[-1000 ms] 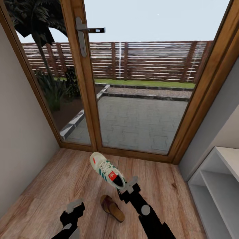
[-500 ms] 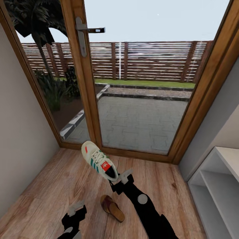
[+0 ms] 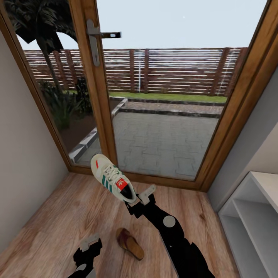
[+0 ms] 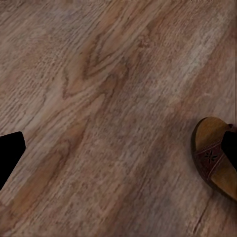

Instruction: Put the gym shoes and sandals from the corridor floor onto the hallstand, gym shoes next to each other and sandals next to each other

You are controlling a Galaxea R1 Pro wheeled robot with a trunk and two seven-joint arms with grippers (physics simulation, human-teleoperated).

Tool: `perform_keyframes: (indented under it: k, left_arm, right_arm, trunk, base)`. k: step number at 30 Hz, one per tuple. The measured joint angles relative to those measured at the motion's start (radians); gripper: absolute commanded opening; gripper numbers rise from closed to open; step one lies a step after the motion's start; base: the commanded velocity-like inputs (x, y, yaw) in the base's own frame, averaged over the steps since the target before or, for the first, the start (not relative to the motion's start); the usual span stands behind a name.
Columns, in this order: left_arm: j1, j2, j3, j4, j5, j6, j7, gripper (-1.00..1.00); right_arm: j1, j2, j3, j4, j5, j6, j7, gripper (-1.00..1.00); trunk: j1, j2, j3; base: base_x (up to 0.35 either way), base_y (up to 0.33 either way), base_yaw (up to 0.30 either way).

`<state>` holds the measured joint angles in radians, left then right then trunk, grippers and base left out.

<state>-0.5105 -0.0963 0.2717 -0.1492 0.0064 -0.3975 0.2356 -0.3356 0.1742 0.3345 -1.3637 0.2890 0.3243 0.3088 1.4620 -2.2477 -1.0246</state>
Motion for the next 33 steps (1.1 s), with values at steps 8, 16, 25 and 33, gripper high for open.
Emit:
perform_keyframes:
  k: [8,16,25,33]
  left_arm:
    - [0.000,0.000,0.000,-0.001,0.000,-0.004,0.000,1.00]
    - [0.000,0.000,0.000,0.000,0.001,-0.006,0.001,1.00]
    - [0.000,0.000,0.000,-0.001,0.001,-0.007,0.002,1.00]
    - [0.001,0.001,0.000,-0.002,0.001,-0.010,0.002,1.00]
  right_arm:
    - [0.000,0.000,-0.002,-0.001,-0.022,0.001,0.002,-1.00]
    - [0.000,0.000,-0.002,0.002,-0.027,0.001,0.002,-1.00]
    - [0.000,0.000,-0.001,0.004,-0.027,0.001,0.002,-1.00]
    - [0.000,0.000,-0.002,0.005,-0.026,0.001,0.002,-1.00]
  trunk:
    - [0.000,0.000,0.000]
    - [0.000,0.000,0.000]
    - [0.000,0.000,0.000]
    - [0.000,0.000,0.000]
  base:
    - [0.164,-0.201,0.000]
    - [0.119,-0.171,0.000]
    - [0.028,-0.050,0.000]
    - [0.044,-0.108,0.000]
